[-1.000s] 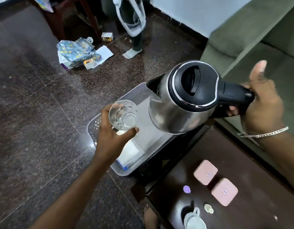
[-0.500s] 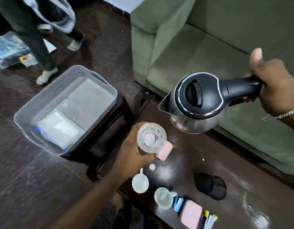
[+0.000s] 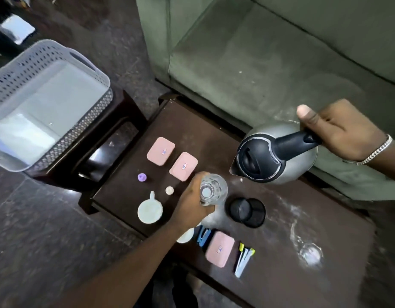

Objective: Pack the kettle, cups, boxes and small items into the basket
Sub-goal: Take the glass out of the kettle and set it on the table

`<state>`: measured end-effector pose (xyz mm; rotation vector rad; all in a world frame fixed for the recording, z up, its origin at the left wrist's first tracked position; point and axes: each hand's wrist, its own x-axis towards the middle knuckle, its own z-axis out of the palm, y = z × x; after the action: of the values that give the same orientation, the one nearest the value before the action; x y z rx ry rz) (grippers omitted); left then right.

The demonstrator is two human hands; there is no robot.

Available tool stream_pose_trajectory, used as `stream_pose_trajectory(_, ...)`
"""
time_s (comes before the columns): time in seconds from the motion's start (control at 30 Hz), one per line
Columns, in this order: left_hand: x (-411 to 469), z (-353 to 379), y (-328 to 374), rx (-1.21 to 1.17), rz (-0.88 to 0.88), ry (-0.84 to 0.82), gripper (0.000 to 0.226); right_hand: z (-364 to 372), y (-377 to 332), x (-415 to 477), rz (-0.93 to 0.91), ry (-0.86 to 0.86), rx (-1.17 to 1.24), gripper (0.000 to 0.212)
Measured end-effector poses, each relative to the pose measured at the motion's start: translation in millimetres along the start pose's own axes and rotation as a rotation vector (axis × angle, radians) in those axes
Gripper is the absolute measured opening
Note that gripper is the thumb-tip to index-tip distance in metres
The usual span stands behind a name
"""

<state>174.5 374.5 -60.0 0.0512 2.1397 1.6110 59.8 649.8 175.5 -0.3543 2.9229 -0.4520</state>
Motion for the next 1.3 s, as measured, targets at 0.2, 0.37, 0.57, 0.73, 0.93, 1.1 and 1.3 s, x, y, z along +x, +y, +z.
stream_pose_trajectory(0.2,14,18,-10,0.057,-0.003,-0.015,0.088,34,5,-11,-0.078,-0.048,-0.199,0.07)
stream_pose_trajectory(0.37,19,23,-14,0.087,-0.012,0.006,0.09,51,-2,-12,-0.092,-0.089,-0.284,0.066)
stream_pose_trajectory(0.57,22,23,-18,0.101,-0.014,0.018,0.09,64,-3,-8,-0.119,-0.149,-0.365,0.095)
stream_pose_trajectory(0.73,24,20,-19,0.095,-0.024,0.01,0.089,68,-12,-7,-0.166,-0.154,-0.437,0.105)
stream_pose_trajectory(0.93,24,17,-21,0.099,-0.02,-0.002,0.09,70,-24,-8,-0.204,-0.122,-0.495,0.101)
stream_pose_trajectory(1.1,24,15,-21,0.106,-0.011,-0.014,0.091,69,-32,-9,-0.188,-0.116,-0.531,0.095)
stream_pose_trajectory(1.3,25,15,-22,0.085,0.01,-0.004,0.087,65,-44,-12,-0.173,-0.083,-0.604,0.078)
